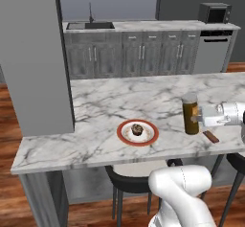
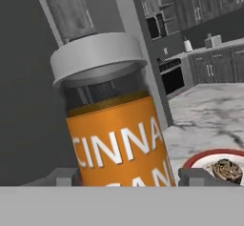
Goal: Take the cinnamon bottle from the cabinet and place it on the dining table, next to the plate with the cupcake. Then take the chocolate from the dining counter and place it on the cupcake plate.
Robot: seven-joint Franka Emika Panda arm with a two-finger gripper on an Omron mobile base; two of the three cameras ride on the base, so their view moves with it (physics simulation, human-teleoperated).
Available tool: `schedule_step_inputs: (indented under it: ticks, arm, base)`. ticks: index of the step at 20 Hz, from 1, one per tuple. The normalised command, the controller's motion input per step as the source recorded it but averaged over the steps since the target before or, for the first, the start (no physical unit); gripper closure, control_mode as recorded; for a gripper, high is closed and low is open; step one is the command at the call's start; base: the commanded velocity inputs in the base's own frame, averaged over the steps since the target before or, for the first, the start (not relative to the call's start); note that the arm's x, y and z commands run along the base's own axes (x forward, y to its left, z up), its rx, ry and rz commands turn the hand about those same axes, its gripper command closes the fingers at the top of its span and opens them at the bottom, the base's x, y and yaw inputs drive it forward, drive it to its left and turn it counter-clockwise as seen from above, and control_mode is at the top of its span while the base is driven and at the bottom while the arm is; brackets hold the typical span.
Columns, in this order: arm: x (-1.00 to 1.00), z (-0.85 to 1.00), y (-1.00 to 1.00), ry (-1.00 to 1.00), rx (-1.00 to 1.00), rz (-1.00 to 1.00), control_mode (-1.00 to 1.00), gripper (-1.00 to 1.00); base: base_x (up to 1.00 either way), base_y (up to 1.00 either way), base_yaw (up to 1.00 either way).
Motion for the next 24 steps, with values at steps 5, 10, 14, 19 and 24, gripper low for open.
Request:
schedule_step_inputs:
  ticks: [5, 10, 14, 19, 24]
  arm:
    - [0.73, -0.53, 0.04, 0.00, 0.22, 0.12, -1.00, 1.00]
    - [0.65, -0.52, 0.01, 0.00, 0.14, 0.02, -1.00, 1.00]
    - [0.21, -0.51, -0.29, -0.01, 0.02, 0.00, -1.00, 1.00]
    - [0.45, -0.52, -0.35, -0.01, 0.00, 0.00, -1.00, 1.00]
    - [0.58, -0.53, -0.01, -0.01, 0.00, 0.00, -1.00, 1.00]
  base:
    - [0.00, 0.00, 0.00]
    - [0.00, 0.00, 0.00]
    - [0.00, 0.00, 0.00]
    - [0.00, 0.00, 0.00]
    - [0.00, 0.00, 0.00]
